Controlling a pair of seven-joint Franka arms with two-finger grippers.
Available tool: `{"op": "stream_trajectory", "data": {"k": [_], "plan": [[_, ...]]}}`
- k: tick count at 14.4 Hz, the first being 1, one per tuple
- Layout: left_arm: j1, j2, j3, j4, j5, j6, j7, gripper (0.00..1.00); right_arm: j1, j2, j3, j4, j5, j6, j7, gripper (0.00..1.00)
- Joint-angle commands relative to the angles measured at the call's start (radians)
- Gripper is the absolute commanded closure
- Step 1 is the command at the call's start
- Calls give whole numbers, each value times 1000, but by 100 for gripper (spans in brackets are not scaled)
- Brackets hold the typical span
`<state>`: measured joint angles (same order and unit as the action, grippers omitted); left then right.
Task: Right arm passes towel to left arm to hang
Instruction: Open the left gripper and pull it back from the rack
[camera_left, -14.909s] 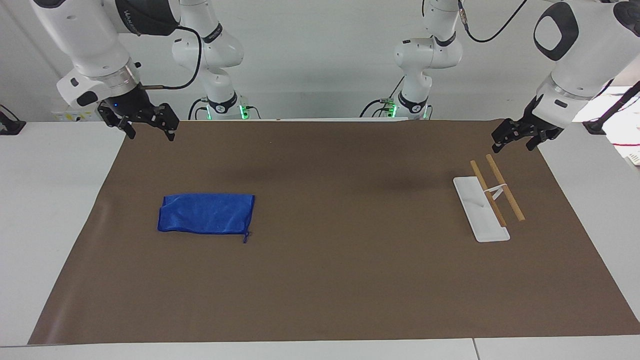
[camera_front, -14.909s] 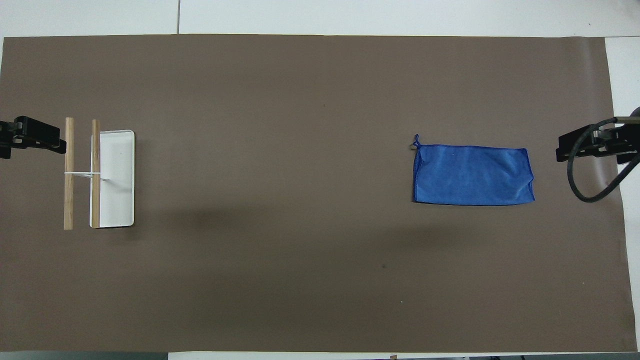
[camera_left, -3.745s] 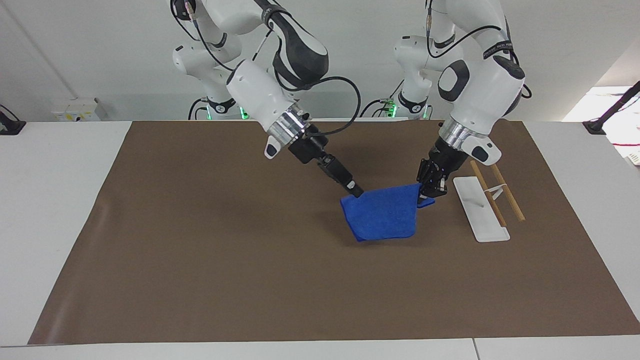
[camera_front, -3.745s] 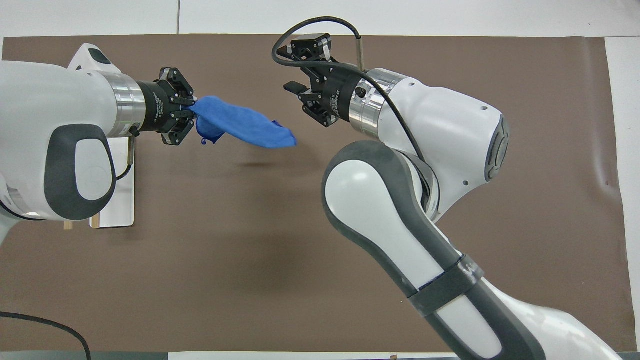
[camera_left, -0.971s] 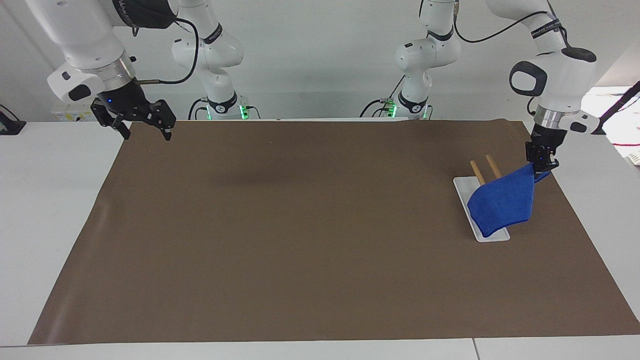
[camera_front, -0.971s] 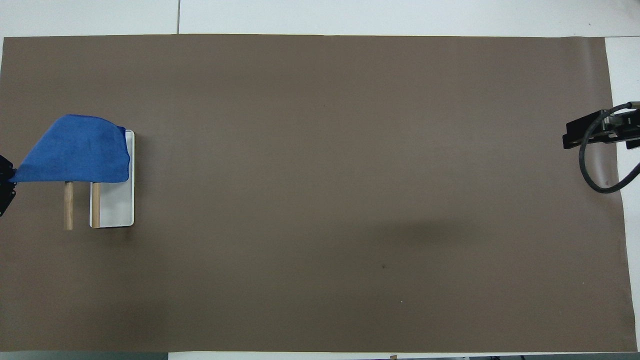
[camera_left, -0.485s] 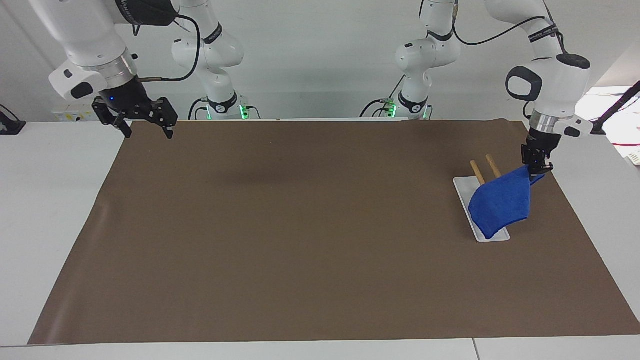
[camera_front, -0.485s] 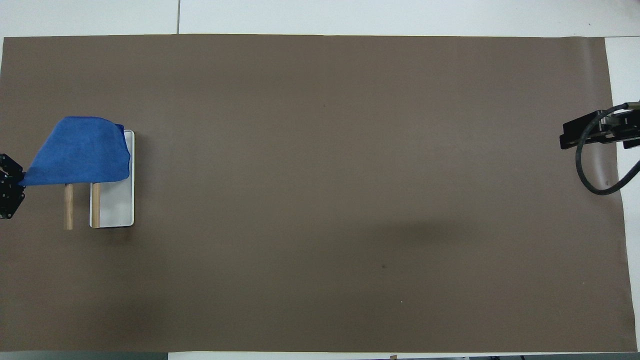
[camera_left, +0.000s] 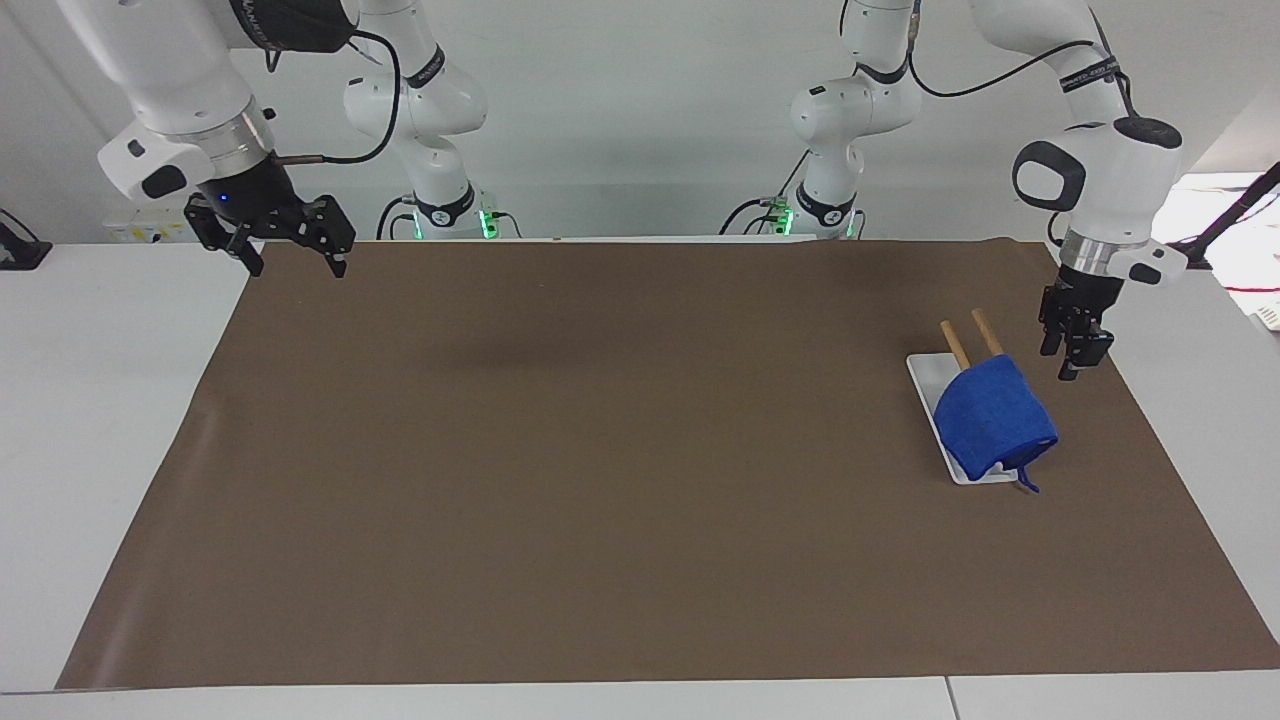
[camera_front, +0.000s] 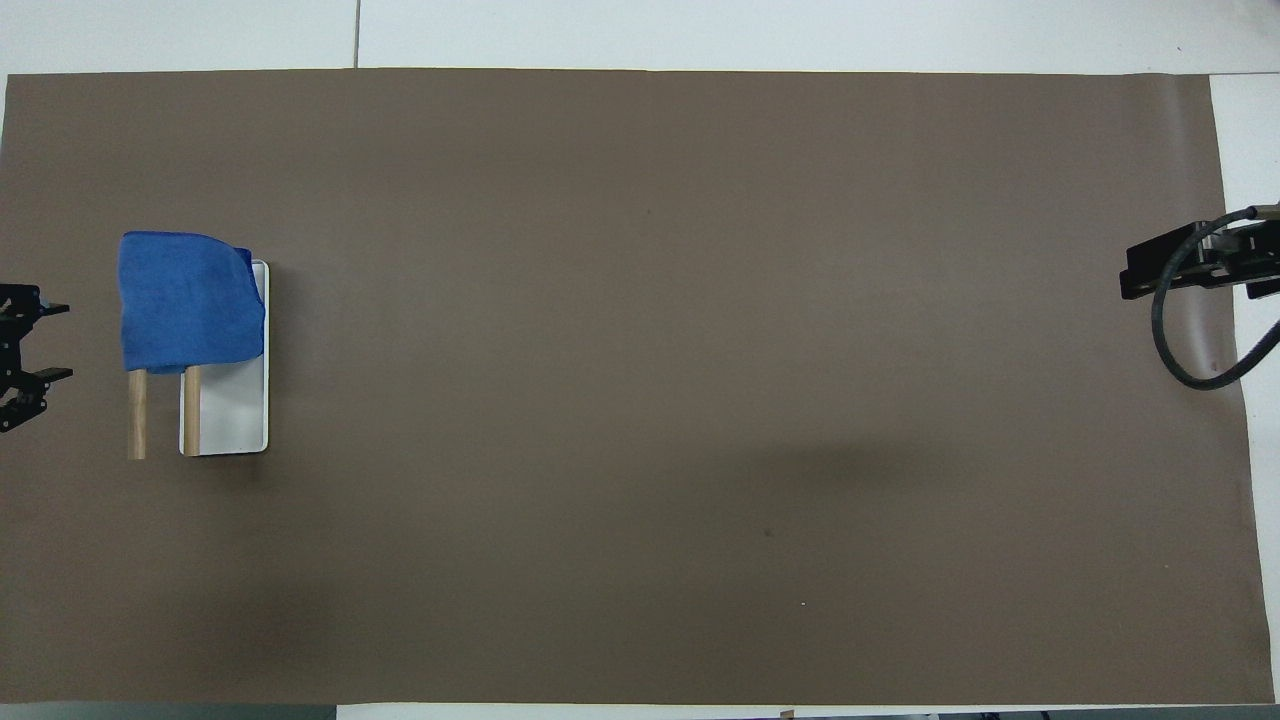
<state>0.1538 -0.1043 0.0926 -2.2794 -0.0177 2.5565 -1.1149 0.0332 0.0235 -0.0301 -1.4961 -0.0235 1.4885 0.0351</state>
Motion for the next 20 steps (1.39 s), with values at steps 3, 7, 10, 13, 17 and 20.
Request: {"op": "stream_trajectory", "data": {"k": [3,7,10,13,17,20], "plan": [[-129,66,2,216,18,-91,15,0,-12,-8,6,-10,2,-13,-15,0],[-249,67,-1,233,18,-108,260,0,-12,-8,6,-10,4,-13,-15,0],[-321,69,-1,270,18,-198,447,0,-12,-8,6,-10,4,-13,-15,0],[-342,81,-2,386,16,-413,620,0,-12,-8,6,-10,4,-13,-15,0],[-327,77,2,504,-1,-639,770,0,-12,-8,6,-10,4,-13,-15,0],[-258,77,10,578,-42,-780,884,0,-12,-8,6,-10,4,-13,-15,0]]}}
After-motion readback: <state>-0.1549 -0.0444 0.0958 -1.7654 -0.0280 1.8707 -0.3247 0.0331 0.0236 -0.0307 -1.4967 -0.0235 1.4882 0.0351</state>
